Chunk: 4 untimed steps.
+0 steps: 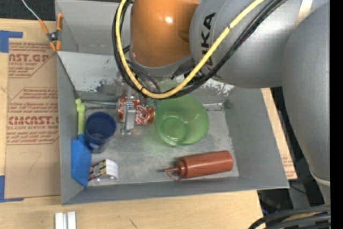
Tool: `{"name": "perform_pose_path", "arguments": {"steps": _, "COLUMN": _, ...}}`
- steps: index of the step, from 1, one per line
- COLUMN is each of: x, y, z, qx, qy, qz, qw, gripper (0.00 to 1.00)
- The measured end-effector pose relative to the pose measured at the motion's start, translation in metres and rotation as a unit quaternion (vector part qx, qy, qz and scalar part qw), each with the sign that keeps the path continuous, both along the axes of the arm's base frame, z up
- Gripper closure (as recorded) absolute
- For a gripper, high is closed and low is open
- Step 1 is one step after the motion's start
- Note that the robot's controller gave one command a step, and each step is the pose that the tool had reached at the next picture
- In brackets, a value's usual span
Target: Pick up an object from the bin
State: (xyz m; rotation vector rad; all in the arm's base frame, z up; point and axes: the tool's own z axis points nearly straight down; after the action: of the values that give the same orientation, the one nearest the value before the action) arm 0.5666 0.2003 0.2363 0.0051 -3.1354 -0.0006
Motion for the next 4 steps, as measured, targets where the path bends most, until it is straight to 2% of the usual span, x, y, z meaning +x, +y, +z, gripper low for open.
{"name": "perform_pose_path", "arguments": {"steps": 1, "x": 0.002, "y": -0.001, "z": 0.005, "qx": 0.001, "qy": -0.004, "qz": -0.001, "qw": 1.0, "gripper": 0.0}}
{"name": "perform_pose_path", "arguments": {"steps": 2, "x": -0.011, "y": -0.019, "z": 0.011, "qx": 0.0, "qy": -0.0018, "qz": 0.031, "qw": 0.9995, "gripper": 0.0}}
{"name": "perform_pose_path", "arguments": {"steps": 3, "x": -0.017, "y": -0.021, "z": -0.023, "qx": 0.002, "qy": -0.0047, "qz": -0.004, "qw": 1.0, "gripper": 0.0}}
{"name": "perform_pose_path", "arguments": {"steps": 4, "x": -0.016, "y": -0.02, "z": -0.029, "qx": 0.001, "qy": -0.0033, "qz": 0.001, "qw": 1.0, "gripper": 0.0}}
